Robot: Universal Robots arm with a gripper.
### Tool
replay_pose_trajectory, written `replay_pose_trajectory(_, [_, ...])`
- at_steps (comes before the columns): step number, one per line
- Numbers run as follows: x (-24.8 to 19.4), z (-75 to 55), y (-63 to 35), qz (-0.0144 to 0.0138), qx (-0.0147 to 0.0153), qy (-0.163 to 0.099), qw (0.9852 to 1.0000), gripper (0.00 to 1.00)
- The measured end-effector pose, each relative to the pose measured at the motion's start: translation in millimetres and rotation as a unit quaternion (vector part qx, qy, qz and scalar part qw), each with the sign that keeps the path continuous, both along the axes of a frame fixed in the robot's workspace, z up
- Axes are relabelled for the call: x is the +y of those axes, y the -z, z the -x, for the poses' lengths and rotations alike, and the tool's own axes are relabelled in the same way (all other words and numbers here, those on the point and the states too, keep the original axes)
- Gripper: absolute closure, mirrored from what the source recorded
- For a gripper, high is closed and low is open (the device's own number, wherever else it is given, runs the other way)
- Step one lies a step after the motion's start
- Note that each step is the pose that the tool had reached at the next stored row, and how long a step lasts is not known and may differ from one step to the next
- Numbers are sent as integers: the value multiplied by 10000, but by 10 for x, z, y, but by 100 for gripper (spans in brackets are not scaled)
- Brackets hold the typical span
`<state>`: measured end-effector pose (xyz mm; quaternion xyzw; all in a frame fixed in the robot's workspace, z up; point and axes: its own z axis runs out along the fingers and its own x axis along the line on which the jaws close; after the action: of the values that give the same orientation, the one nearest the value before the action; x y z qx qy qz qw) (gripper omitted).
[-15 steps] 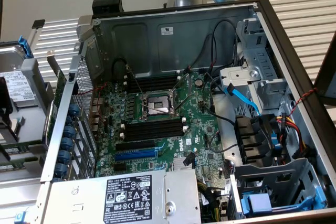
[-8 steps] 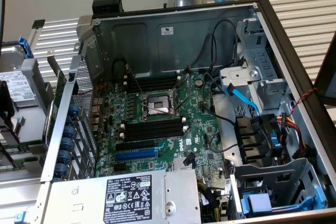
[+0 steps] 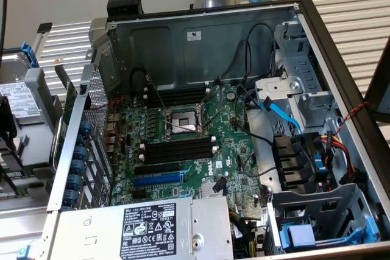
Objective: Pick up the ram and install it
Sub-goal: 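Pick up the ram and move it above insertion slot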
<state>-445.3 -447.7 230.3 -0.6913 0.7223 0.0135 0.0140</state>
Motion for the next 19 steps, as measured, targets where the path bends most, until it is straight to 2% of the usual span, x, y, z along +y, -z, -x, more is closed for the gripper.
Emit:
replay_pose_trajectory(4, [39,1,64,0,1,-1,10000,58])
replay_pose_trajectory(7, [41,11,90,0,9,-7,10000,58])
replay_pose_trajectory(12, [43,18,140,0,55,-45,10000,58])
replay_pose_trajectory(17, [42,18,201,0,68,-131,9999,58])
replay_pose_trajectory(19, [43,18,220,0,92,-131,9999,58])
